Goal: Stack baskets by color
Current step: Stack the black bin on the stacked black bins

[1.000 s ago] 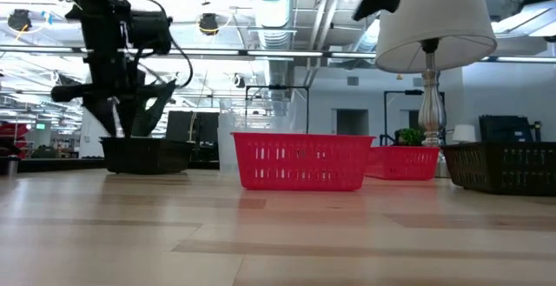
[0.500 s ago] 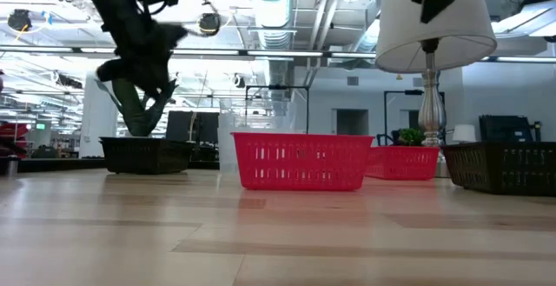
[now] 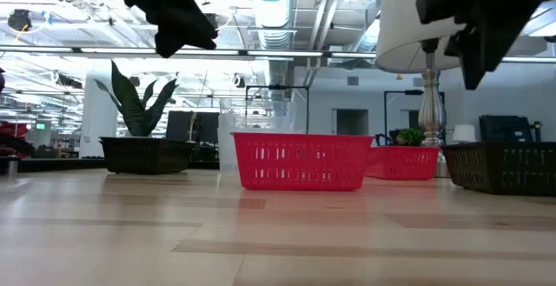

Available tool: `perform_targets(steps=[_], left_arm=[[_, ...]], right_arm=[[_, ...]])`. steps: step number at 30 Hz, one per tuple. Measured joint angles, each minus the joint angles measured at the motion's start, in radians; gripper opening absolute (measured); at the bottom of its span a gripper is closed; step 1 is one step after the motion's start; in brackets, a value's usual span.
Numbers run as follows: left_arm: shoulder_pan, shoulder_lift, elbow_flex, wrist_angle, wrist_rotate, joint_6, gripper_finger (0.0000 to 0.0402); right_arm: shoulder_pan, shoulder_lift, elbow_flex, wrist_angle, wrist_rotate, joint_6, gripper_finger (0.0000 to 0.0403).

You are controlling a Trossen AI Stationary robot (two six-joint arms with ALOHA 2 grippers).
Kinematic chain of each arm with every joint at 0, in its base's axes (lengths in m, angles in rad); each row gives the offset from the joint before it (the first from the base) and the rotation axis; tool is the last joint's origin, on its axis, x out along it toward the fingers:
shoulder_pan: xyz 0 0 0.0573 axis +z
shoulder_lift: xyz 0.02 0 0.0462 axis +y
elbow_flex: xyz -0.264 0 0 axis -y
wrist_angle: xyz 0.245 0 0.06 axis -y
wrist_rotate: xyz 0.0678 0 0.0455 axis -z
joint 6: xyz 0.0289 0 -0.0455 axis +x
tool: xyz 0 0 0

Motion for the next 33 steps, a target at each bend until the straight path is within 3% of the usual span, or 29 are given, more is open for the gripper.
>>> perform_targets(steps=[14, 19, 28, 33], left_arm=[[-0.004, 0.0, 0.0, -0.008, -0.033, 0.001, 0.0099], [-0.004, 0.0, 0.0, -0.031, -0.033, -0.016, 0.0099], [-0.007, 0.0, 0.0, -0.03, -0.03, -0.04, 0.0099], [-0.007, 0.0, 0.0, -0.04, -0.03, -0.046, 0.0099]], right_arm=[[-0.151, 0.235, -0.072, 0.016, 0.008, -0.292, 0.0286], [-0.21, 0.288, -0.073, 0.055, 0.065, -0.321, 0.0286], [-0.266, 0.373, -0.072, 0.082, 0.005, -0.443, 0.0284], [-0.272, 0.426, -0.072, 0.096, -0.008, -0.449, 0.0235]])
